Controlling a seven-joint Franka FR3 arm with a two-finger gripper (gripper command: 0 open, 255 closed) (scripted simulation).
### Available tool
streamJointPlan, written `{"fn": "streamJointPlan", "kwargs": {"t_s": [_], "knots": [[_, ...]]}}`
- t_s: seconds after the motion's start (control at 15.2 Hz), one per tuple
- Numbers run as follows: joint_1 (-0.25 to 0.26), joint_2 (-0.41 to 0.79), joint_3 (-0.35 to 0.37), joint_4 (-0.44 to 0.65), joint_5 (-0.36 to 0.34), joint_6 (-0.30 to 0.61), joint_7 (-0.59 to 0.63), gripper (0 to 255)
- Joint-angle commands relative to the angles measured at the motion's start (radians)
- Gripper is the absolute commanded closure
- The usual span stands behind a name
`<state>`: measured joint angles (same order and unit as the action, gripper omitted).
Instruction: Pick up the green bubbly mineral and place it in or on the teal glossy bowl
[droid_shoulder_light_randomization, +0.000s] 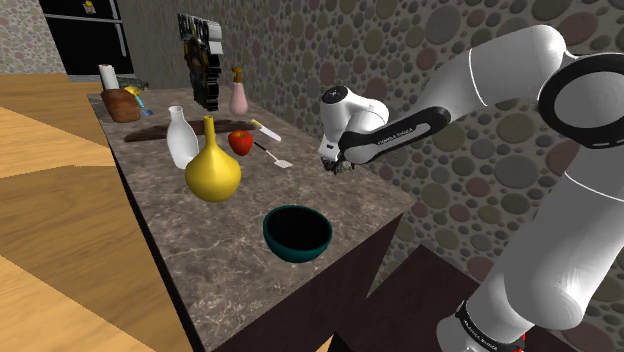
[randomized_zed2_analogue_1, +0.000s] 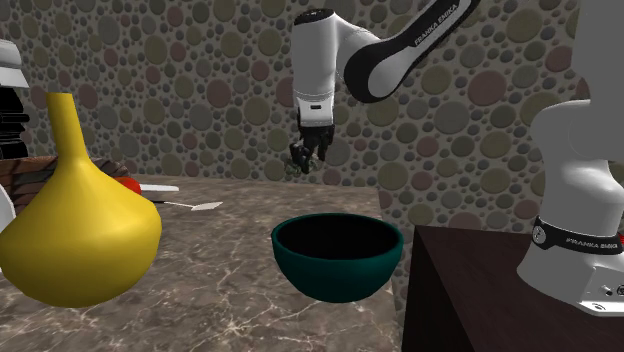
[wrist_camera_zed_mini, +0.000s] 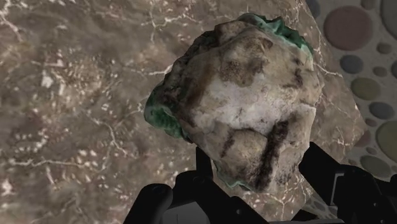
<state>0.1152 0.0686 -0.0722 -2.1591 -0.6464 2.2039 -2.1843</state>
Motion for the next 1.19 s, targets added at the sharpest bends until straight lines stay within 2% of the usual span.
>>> {"fn": "streamJointPlan", "kwargs": {"t_s": [0.0,0.73,1.12], "knots": [[0.000,-0.014,0.001,0.009,0.009,-0.019,-0.015,255],[0.006,-0.075,0.008,0.071,0.050,-0.127,-0.087,255],[0.081,-0.133,0.085,0.022,0.072,-0.207,0.031,255]]}}
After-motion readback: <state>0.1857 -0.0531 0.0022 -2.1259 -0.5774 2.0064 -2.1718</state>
